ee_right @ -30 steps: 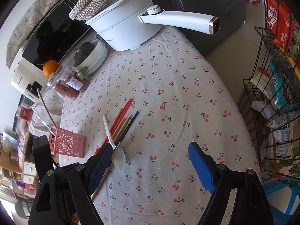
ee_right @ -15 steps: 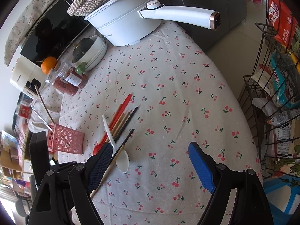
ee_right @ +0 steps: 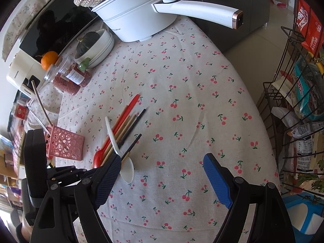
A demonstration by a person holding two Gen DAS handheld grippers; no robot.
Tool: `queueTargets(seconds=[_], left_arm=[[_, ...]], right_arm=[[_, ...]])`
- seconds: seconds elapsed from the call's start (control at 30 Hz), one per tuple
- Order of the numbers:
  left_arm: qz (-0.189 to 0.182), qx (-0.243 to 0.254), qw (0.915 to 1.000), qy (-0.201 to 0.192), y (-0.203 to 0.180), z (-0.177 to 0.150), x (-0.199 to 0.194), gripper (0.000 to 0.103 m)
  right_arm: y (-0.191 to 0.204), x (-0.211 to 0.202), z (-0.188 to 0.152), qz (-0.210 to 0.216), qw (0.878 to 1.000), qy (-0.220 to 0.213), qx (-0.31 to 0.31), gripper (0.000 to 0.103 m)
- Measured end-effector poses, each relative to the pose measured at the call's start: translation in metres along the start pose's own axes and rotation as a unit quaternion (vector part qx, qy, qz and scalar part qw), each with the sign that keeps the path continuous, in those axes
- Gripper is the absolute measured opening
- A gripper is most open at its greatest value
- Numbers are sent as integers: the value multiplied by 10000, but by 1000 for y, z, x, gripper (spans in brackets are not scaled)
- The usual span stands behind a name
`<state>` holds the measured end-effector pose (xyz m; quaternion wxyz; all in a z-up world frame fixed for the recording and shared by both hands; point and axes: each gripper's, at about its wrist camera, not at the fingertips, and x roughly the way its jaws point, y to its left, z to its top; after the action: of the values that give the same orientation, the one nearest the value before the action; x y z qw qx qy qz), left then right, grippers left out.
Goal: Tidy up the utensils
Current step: 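Grasp a black chopstick with the left tool while the right tool grasps a wooden chopstick, then lift the black chopstick with the left tool while the right tool lifts its wooden chopstick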
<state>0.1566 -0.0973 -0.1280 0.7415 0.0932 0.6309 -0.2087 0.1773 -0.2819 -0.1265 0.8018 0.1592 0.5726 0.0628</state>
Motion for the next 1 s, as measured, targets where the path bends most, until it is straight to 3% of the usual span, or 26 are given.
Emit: queueTargets(seconds=[0.13, 0.33, 0.47, 0.7, 1.0], left_arm=[[193, 112, 9997, 98, -3, 2, 7, 9], [187, -30, 9998, 70, -5, 14, 22, 11], [260, -33, 9995, -159, -7, 17, 20, 10], [124, -343, 9958, -842, 16, -12, -31, 7], [-40, -671, 9853, -1572, 46, -67, -88, 7]], right_arm=[[2, 3, 0, -44, 10000, 47, -41, 84], [7, 8, -2, -105, 9997, 130, -154, 84], [11, 12, -4, -160, 9994, 188, -225, 84], [22, 19, -12, -200, 9988, 292, -352, 84], [50, 39, -36, 211, 9966, 712, -358, 84]])
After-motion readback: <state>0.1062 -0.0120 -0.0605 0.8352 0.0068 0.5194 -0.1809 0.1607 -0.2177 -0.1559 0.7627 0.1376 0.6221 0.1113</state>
